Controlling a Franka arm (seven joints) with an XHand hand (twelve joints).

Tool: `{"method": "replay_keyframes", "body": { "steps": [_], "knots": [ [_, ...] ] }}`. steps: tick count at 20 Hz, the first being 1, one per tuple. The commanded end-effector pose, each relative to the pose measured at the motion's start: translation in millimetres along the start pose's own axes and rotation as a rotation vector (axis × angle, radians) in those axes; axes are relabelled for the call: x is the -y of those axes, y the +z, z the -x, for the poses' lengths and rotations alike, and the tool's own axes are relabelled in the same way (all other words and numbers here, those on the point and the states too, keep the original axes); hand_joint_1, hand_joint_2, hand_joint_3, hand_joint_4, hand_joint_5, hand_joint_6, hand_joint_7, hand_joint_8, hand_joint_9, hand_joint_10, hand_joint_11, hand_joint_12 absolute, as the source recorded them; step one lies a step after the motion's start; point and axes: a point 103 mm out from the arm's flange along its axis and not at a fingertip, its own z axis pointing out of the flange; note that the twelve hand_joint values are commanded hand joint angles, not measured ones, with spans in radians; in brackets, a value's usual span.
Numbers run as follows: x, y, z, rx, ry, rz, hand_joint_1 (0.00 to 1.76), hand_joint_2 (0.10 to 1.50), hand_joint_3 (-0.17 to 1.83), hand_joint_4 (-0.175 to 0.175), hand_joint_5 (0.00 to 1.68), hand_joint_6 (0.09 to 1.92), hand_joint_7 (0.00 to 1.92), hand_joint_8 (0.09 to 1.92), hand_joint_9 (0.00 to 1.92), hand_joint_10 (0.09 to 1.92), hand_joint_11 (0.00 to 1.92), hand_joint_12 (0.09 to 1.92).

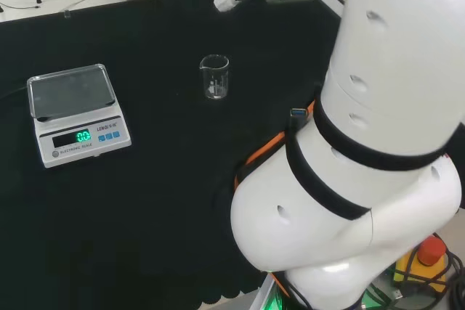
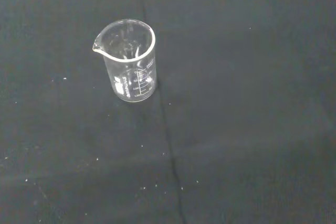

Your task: Pick up the beaker.

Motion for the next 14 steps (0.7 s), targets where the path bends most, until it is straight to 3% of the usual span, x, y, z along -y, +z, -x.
{"method": "replay_keyframes", "body": {
  "steps": [1, 5, 8, 14],
  "knots": [
    [-48.4, 11.7, -1.3, -0.018, -0.013, 0.048, 0.47, 0.72, 0.1, -0.005, 0.2, 0.09, 0.17, 0.67, 0.4, 0.81, 0.17, 1.47],
    [-76.8, 31.7, -5.1, -0.055, -0.022, 0.134, 0.47, 0.72, 0.09, 0.0, 0.15, 0.09, 0.09, 0.66, 0.35, 0.83, 0.12, 1.48],
    [-94.6, 52.1, -10.0, -0.091, -0.039, 0.152, 0.47, 0.72, 0.09, 0.002, 0.14, 0.09, 0.08, 0.67, 0.34, 0.84, 0.1, 1.48],
    [-127.2, 85.4, -17.6, -0.07, -0.05, 0.141, 0.48, 0.72, 0.08, 0.005, 0.13, 0.09, 0.07, 0.67, 0.31, 0.84, 0.07, 1.49]
  ]
}}
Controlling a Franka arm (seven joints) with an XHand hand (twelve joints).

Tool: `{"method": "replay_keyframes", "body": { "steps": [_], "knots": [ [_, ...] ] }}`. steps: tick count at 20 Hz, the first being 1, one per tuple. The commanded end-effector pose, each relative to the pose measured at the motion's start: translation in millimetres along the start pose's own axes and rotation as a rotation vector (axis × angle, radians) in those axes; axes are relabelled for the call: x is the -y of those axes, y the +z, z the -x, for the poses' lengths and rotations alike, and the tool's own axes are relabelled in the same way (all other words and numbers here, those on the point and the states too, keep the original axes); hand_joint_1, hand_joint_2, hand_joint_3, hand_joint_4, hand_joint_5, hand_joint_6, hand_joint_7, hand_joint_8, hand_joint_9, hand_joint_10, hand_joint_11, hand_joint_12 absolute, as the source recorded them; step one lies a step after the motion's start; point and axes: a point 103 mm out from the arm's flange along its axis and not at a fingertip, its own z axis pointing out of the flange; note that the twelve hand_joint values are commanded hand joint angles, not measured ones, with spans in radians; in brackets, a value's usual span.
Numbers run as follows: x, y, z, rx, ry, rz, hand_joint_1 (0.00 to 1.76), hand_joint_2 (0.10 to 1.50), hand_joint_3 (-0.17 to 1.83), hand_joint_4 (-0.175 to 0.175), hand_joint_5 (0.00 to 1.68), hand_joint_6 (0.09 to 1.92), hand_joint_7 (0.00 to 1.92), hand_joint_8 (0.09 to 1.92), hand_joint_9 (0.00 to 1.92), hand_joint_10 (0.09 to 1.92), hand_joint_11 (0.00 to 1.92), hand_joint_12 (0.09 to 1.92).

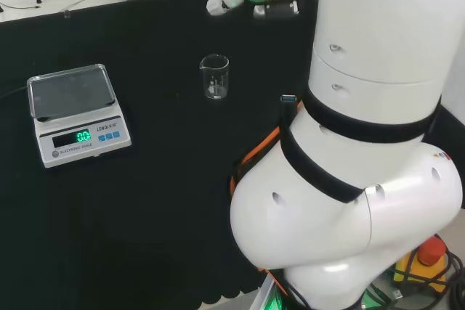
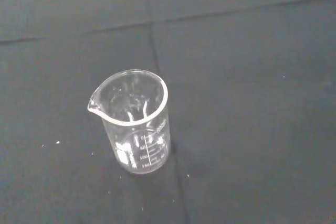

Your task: Pick up the beaker.

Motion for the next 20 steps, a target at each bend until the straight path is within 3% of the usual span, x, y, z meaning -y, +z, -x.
{"method": "replay_keyframes", "body": {
  "steps": [1, 5, 13, 20],
  "knots": [
    [-35.9, 62.0, -8.5, -0.016, -0.021, -0.018, 0.48, 0.72, 0.08, 0.005, 0.12, 0.09, 0.07, 0.67, 0.31, 0.84, 0.07, 1.49],
    [-51.4, 83.1, -19.3, 0.019, 0.008, -0.025, 0.49, 0.71, 0.07, 0.007, 0.12, 0.09, 0.07, 0.68, 0.3, 0.85, 0.05, 1.49],
    [-76.6, 114.9, -38.2, -0.007, -0.062, -0.06, 0.49, 0.71, 0.06, 0.011, 0.1, 0.09, 0.07, 0.68, 0.26, 0.86, 0.02, 1.5],
    [-84.9, 131.2, -46.1, 0.016, -0.084, -0.092, 0.47, 0.69, 0.05, 0.016, 0.08, 0.09, 0.06, 0.68, 0.24, 0.87, 0.0, 1.51]
  ]
}}
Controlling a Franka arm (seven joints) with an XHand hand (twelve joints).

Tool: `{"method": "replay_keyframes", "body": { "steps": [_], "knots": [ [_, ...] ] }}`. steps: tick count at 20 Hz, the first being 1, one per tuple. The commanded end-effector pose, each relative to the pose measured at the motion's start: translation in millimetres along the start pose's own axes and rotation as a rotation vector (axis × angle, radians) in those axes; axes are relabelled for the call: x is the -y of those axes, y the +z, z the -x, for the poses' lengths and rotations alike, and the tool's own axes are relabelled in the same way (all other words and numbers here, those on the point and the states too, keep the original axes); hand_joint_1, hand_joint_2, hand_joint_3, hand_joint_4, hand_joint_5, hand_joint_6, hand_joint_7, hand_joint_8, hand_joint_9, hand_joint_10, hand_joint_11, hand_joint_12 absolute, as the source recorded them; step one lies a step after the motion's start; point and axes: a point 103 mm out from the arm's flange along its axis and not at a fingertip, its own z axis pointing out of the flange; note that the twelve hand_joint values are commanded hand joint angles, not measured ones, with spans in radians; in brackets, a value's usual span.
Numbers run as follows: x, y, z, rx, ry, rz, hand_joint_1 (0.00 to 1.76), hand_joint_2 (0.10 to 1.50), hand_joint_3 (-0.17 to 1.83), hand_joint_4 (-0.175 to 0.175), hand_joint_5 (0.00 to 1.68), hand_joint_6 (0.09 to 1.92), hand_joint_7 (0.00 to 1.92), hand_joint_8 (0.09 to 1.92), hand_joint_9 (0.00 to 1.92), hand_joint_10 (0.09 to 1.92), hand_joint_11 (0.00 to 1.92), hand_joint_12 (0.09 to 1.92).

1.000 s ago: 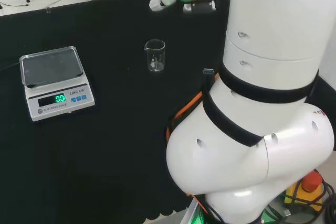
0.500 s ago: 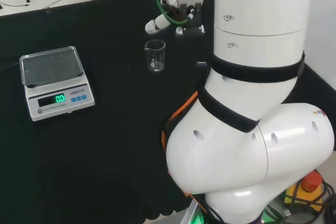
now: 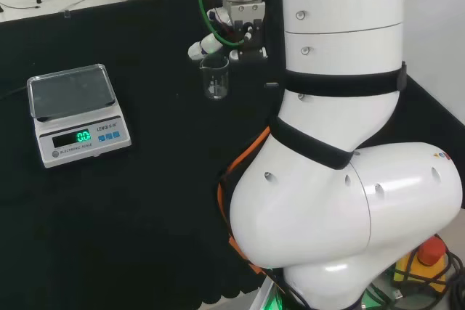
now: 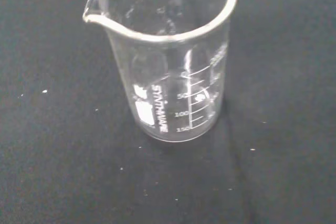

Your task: Pick up the beaker.

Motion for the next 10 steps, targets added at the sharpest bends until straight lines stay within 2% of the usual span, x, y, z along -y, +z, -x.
{"method": "replay_keyframes", "body": {
  "steps": [1, 10],
  "knots": [
    [-9.7, 13.4, -10.5, 0.008, -0.022, -0.026, 0.47, 0.69, 0.05, 0.016, 0.08, 0.09, 0.06, 0.68, 0.24, 0.87, 0.0, 1.51],
    [-10.7, 37.8, -6.2, 0.039, -0.022, -0.078, 0.46, 0.69, 0.04, 0.02, 0.07, 0.09, 0.05, 0.68, 0.23, 0.87, 0.0, 1.51]
  ]
}}
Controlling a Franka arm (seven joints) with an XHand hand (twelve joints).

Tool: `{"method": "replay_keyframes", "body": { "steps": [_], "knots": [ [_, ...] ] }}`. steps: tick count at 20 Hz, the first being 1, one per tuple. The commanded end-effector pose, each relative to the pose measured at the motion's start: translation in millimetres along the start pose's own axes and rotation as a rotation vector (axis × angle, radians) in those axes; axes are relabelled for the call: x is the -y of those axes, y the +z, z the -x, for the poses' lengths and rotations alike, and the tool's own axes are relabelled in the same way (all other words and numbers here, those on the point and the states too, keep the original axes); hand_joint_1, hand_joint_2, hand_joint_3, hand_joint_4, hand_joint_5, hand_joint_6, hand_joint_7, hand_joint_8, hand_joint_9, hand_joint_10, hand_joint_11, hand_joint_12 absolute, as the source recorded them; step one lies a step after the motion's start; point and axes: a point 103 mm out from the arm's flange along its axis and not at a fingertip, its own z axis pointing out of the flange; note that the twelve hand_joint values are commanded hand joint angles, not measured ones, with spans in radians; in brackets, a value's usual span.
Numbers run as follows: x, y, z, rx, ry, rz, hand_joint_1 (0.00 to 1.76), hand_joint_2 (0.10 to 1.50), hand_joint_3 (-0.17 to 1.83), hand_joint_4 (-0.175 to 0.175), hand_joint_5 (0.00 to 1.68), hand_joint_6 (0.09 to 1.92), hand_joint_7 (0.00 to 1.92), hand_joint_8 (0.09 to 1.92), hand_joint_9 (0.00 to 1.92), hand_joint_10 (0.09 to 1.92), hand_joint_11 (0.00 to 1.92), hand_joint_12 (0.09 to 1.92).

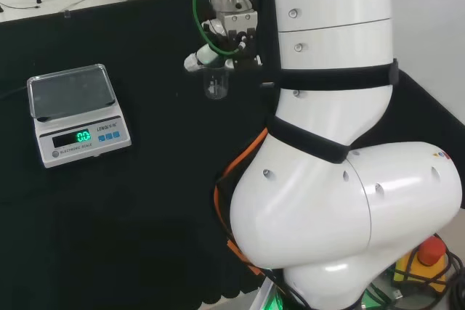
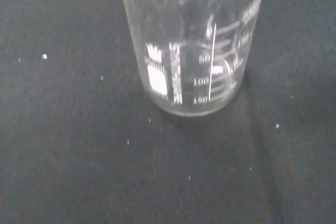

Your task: Pick up the beaker.

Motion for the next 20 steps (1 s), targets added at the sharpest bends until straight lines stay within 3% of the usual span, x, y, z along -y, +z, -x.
{"method": "replay_keyframes", "body": {
  "steps": [1, 12, 20],
  "knots": [
    [-0.5, 14.1, 2.1, 0.02, 0.004, -0.034, 0.46, 0.68, 0.04, 0.021, 0.07, 0.09, 0.05, 0.68, 0.23, 0.87, 0.0, 1.51],
    [-0.2, 29.6, 14.3, 0.03, 0.038, -0.071, 0.45, 0.67, 0.04, 0.028, 0.07, 0.09, 0.05, 0.68, 0.22, 0.87, 0.0, 1.51],
    [-5.2, 43.3, 9.7, 0.005, 0.044, -0.068, 0.6, 0.71, 0.04, 0.05, 0.14, 0.09, 0.11, 0.7, 0.31, 0.87, 0.07, 1.51]
  ]
}}
